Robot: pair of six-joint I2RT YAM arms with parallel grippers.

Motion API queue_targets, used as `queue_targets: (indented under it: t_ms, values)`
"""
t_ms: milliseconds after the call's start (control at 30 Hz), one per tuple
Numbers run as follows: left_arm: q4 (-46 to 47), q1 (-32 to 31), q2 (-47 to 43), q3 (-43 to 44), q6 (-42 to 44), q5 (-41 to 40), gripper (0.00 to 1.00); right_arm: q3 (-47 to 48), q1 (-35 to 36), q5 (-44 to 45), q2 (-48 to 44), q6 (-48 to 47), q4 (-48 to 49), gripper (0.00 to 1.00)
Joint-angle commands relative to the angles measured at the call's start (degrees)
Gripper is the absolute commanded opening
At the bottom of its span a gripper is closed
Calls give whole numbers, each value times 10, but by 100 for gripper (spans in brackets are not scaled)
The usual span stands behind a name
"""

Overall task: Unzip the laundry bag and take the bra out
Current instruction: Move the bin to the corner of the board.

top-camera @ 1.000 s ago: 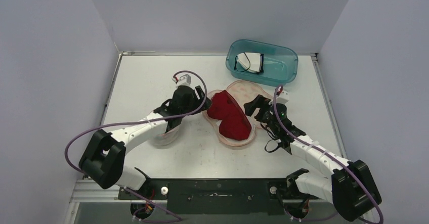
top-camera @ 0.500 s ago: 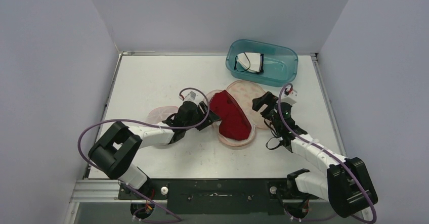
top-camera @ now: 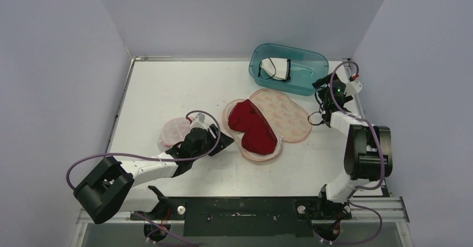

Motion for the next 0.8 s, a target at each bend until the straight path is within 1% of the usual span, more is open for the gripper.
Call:
queue_targets:
  t_ms: [0,200,300,400,500,600,667,767]
  values:
    - [28,-10,-30,-34,-4,-17,52,93,-33,-49,85,0,6,88]
    - [7,-16,-73,-62,1,-31,52,189,-54,-71,178,-8,-14,89]
    - [-9,-16,-97,-66,6,-47,53,223,-60,-101,217,1,-10,85]
    - [-25,-16,-111,-62,11,-61,53,238,-59,-128,241,20,-5,74]
    - [-26,-16,-109,-56,13,-63,53,220,-53,-134,237,48,6,59]
    - [-20,-18,-93,-46,15,-55,53,186,-41,-134,212,64,18,44]
    - [-10,-21,-84,-45,12,-50,53,154,-31,-124,187,72,23,40]
    - [6,-32,-72,-48,2,-50,53,107,-14,-118,148,85,33,36]
